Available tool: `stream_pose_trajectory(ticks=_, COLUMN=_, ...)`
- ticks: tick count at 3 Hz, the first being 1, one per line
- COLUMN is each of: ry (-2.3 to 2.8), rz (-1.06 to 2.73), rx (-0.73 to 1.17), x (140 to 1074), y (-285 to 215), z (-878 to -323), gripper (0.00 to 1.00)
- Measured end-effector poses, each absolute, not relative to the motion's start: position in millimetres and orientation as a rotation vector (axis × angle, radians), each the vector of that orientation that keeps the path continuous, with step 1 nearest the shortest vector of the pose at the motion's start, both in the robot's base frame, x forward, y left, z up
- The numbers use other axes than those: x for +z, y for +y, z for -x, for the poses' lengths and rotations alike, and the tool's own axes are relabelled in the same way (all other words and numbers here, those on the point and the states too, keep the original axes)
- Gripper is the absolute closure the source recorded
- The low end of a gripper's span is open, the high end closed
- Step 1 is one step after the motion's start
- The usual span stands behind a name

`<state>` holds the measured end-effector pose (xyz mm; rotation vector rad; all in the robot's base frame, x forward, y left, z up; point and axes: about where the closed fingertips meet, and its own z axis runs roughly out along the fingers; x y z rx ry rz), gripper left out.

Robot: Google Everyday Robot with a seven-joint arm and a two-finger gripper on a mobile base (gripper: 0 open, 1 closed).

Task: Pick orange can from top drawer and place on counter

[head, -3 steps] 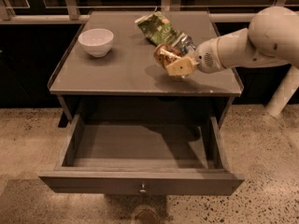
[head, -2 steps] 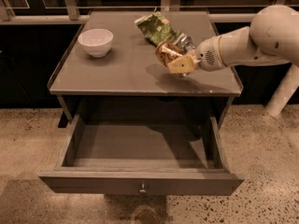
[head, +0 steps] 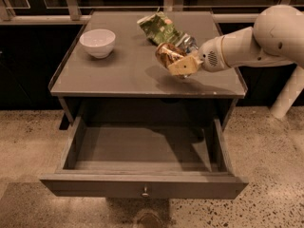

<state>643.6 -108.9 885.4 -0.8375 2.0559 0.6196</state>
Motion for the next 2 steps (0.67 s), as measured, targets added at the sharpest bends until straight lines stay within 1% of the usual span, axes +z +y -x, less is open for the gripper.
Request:
stream_pose_trajectory(ticks=1, ry=2.056, rz=0.838, rx=0.620, x=885.3, y=-108.9, z=-643.6, gripper=0.11)
stream_pose_trajectory(ticks=2, ry=2.056, rz=0.838, rx=0.620, x=885.3, y=-108.8, z=-643.6, gripper=0.00)
